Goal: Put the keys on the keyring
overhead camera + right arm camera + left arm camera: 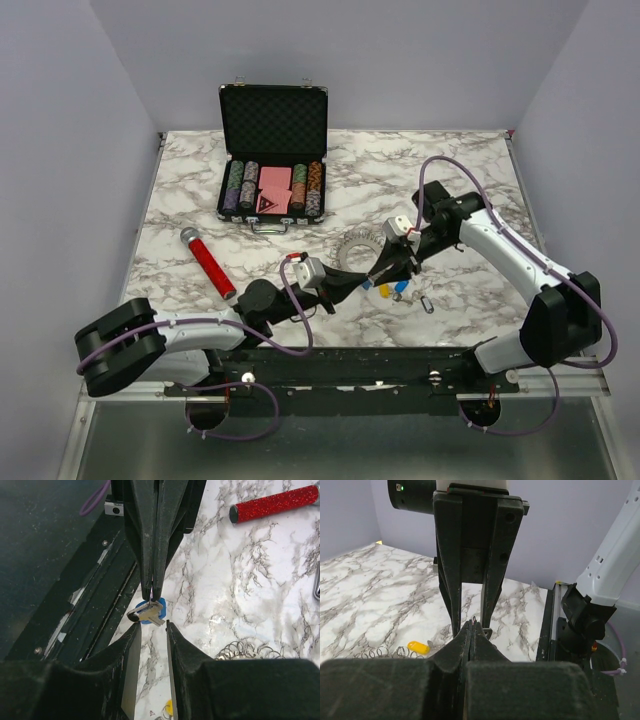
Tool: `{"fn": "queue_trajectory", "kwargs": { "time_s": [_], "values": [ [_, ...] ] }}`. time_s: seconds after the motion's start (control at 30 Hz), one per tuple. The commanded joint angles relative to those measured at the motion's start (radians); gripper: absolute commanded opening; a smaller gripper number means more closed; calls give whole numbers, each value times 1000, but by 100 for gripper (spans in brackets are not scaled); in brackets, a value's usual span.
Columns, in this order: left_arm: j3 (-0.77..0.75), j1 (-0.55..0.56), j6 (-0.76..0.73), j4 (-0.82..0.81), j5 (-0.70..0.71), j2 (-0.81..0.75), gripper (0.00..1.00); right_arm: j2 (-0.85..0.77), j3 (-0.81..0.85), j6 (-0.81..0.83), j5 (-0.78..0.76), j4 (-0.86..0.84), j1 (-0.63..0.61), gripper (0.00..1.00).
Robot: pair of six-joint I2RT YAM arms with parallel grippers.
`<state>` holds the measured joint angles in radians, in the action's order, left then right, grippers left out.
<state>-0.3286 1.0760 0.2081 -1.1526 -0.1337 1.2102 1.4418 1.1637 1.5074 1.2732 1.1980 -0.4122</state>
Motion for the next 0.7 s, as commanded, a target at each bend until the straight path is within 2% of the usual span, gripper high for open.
{"fn": "queue_trajectory", "kwargs": {
  "time_s": [0.0, 0.4, 0.67],
  "values": [
    [17, 7, 31, -96, 11, 14, 0, 20, 28, -4, 75, 17, 4, 35],
    [25, 7, 34, -99, 16, 25, 0, 35, 65, 53, 120, 100, 4, 34],
    [20, 7, 37, -102, 19, 32, 0, 54, 68, 85, 143, 127, 6, 20]
  ]
}}
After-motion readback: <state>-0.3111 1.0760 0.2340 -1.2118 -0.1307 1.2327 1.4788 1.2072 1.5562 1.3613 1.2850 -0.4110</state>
